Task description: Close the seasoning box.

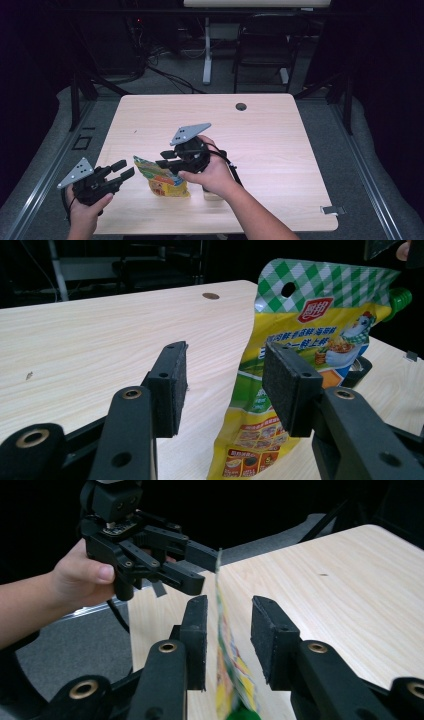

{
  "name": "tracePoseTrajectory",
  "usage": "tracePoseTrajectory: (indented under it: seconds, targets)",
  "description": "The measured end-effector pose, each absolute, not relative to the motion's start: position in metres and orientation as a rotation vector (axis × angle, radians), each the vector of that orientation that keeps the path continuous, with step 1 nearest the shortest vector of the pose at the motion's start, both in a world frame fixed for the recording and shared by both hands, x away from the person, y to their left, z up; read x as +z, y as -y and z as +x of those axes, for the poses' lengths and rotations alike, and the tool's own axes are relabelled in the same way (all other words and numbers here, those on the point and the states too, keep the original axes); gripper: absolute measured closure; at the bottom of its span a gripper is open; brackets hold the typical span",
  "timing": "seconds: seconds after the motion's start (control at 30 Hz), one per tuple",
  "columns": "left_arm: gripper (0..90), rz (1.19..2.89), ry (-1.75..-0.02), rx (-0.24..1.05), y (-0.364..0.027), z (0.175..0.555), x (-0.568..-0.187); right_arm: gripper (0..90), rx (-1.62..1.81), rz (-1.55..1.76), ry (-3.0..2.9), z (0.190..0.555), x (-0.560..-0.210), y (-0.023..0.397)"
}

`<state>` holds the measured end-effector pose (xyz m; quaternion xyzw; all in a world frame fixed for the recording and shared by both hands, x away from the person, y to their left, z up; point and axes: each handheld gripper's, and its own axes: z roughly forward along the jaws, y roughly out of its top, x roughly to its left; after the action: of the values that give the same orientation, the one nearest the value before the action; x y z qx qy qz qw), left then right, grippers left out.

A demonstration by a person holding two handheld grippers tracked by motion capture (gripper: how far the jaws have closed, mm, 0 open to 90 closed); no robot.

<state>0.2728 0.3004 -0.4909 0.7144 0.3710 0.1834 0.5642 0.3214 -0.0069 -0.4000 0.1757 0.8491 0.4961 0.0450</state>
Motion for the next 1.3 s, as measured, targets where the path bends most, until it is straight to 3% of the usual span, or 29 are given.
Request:
tracePoseTrajectory:
  seconds: [1.3]
  targets:
    - [54.9, 1.692, -0.914, 0.448, -0.307, 0.276, -0.488, 73.2, 1.436, 0.906, -2.325, 0.342, -0.428, 0.123]
